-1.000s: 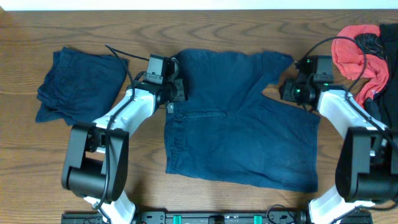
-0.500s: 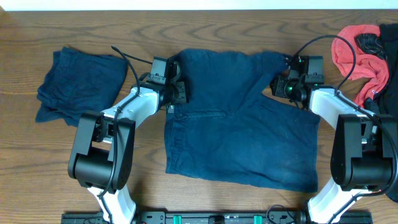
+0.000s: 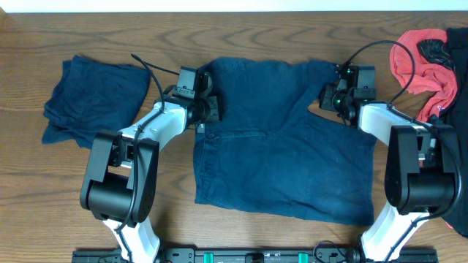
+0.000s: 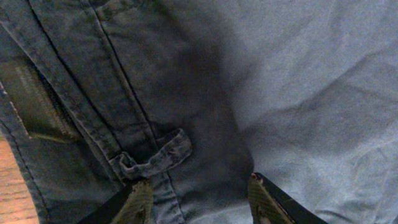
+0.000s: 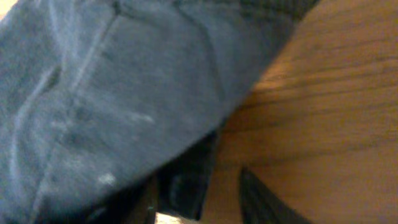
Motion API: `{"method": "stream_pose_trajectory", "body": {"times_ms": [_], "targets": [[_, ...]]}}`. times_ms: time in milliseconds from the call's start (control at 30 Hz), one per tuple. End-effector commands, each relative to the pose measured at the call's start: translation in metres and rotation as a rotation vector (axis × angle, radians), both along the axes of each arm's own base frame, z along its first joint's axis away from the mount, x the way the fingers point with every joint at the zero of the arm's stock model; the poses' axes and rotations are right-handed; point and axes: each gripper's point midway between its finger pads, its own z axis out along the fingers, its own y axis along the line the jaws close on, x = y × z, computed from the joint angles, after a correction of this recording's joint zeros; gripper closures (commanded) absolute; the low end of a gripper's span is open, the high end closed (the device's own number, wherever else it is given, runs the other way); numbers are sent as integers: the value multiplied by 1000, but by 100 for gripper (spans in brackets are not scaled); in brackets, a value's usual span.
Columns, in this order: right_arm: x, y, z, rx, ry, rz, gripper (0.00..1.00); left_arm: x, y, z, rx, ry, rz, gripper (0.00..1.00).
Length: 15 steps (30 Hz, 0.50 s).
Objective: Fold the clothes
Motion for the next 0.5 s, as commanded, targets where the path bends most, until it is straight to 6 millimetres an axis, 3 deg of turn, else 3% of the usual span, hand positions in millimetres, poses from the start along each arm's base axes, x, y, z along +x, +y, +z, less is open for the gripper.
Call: {"method": "stream_pose_trajectory", "body": {"times_ms": [0, 67, 100, 267, 467], "targets": [[-11, 5, -27, 18, 71, -15, 78, -12, 6, -22, 33, 72, 2, 48], [-8, -1, -28, 7, 63, -38, 95, -13, 6, -23, 34, 77, 2, 48], [-5, -4, -27, -2, 52, -47, 99, -14, 6, -23, 35, 80, 2, 48], [9, -38, -8, -72, -8, -141, 99, -19, 8, -26, 41, 101, 2, 48], [29, -78, 34, -92, -107, -226, 99, -25, 10, -30, 46, 119, 2, 48]]}}
